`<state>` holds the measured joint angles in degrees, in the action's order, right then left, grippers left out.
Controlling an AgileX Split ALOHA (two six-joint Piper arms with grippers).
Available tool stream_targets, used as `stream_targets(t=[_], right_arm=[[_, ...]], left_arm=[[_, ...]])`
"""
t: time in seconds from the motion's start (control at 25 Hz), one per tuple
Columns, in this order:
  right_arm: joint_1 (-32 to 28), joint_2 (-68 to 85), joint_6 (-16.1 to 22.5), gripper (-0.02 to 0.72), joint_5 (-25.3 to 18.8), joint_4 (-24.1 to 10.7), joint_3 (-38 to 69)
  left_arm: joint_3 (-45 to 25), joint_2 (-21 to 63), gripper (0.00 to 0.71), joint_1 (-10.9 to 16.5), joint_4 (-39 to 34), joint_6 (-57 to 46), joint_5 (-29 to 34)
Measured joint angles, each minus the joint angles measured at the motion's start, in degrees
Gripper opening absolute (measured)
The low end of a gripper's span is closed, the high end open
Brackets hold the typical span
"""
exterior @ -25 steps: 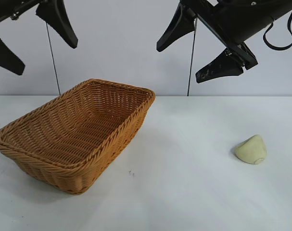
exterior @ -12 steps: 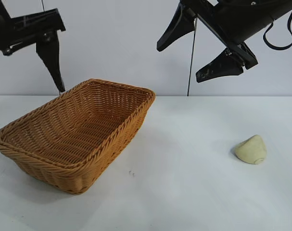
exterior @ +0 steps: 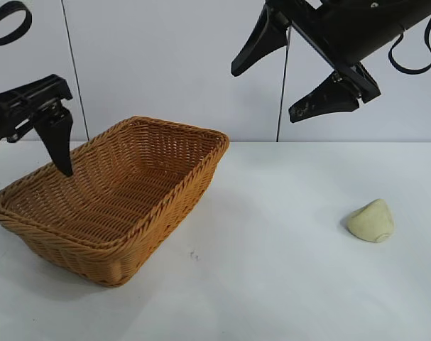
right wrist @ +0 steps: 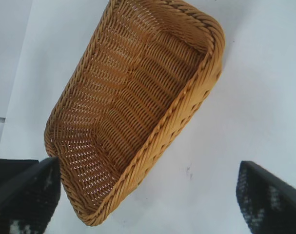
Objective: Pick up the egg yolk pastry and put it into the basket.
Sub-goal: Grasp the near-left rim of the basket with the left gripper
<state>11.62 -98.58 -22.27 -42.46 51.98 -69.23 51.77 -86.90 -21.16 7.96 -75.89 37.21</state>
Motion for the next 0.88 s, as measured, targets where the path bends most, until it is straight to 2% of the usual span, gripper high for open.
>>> stream_targets(t=[0.28, 0.48, 0.72, 0.88], right_arm=[[0.0, 0.0, 0.0, 0.697, 0.1, 0.0, 0.0], [0.0, 0.0, 0.0, 0.697, 0.1, 0.0, 0.0], [0.0, 0.0, 0.0, 0.697, 0.1, 0.0, 0.0], [0.0, 0.0, 0.0, 0.697, 0.1, 0.0, 0.0]], left_arm=[[0.0, -5.8, 0.692, -0.2, 1.2, -0.9, -1.5], [0.0, -12.5, 0.692, 0.0, 1.2, -0.7, -9.1], [0.0, -18.1, 0.691, 2.3, 5.3, 3.9, -12.1], [0.0, -18.3, 0.626, 3.5, 7.1, 6.1, -12.4]])
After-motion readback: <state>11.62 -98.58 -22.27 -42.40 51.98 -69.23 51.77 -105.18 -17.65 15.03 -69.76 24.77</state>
